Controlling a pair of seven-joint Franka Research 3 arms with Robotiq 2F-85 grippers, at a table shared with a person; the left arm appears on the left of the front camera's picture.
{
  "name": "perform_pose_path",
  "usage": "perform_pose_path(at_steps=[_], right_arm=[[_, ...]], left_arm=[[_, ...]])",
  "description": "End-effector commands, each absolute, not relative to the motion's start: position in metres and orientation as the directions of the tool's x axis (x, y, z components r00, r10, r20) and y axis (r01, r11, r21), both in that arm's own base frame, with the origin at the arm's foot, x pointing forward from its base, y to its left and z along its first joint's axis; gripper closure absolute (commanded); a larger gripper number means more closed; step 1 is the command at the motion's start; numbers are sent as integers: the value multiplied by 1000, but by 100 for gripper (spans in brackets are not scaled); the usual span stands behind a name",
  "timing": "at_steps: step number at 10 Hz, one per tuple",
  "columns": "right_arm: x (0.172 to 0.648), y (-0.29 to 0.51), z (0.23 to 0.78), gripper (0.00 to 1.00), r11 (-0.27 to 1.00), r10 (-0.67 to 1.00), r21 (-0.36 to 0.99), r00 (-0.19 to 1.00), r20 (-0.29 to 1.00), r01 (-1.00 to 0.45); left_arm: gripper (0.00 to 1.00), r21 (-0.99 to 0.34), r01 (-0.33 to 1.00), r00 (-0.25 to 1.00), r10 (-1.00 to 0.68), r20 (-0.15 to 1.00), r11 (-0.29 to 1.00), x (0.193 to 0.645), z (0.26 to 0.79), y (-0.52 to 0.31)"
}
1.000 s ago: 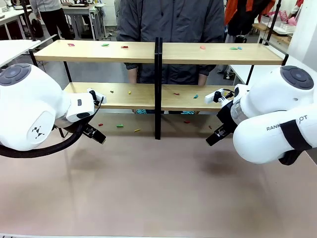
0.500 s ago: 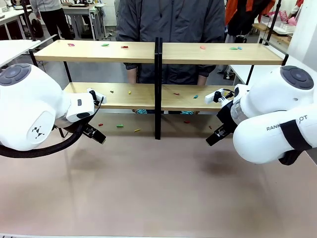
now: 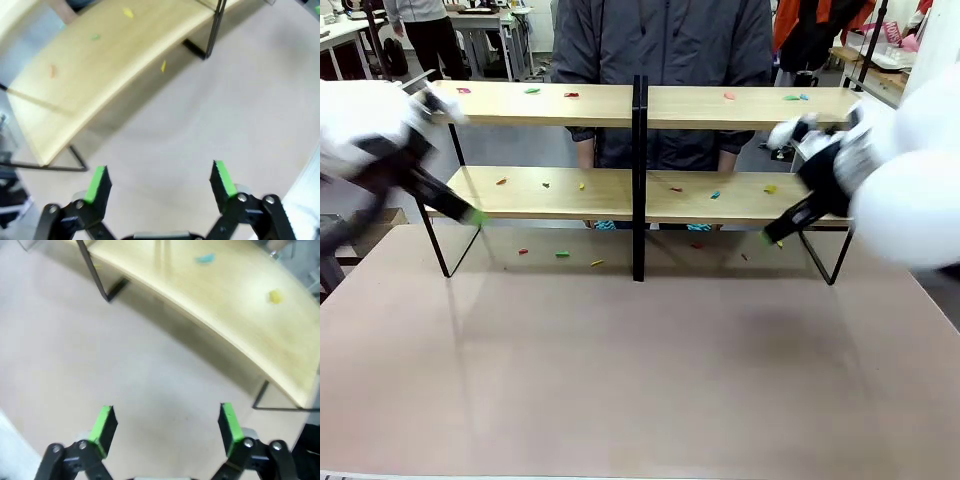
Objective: Clean the shelves.
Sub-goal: Pick up the Duster when the human hands it over.
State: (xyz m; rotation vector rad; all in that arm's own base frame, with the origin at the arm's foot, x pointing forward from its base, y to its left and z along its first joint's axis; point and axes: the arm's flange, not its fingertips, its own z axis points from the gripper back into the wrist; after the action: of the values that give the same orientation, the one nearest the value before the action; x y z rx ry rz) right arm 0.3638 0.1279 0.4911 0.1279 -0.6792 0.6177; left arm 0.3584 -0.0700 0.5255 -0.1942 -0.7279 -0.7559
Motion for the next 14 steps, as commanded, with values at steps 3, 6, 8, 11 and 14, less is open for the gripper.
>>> perform_pose_path(at_steps=[3, 6, 8, 11, 14], right_arm=[[236, 30, 555, 0, 725, 507, -52, 480, 716, -687], [216, 5, 578, 0, 731, 461, -61, 427, 778, -680], [220, -3, 579, 0, 720, 446, -42, 415, 793, -693], [234, -1, 580, 0, 701, 467, -45, 410, 784, -712], [234, 1, 570, 0, 699, 469, -40, 416, 779, -714]], left_arm=[[0, -16, 828, 305, -427, 851, 560, 268, 549, 29], [0, -43, 833, 263, -325, 908, 552, 277, 558, 9], [0, -52, 811, 262, -281, 923, 582, 279, 562, 4], [0, -58, 775, 276, -256, 926, 629, 278, 568, 8], [0, -61, 773, 301, -281, 911, 631, 279, 567, 7]])
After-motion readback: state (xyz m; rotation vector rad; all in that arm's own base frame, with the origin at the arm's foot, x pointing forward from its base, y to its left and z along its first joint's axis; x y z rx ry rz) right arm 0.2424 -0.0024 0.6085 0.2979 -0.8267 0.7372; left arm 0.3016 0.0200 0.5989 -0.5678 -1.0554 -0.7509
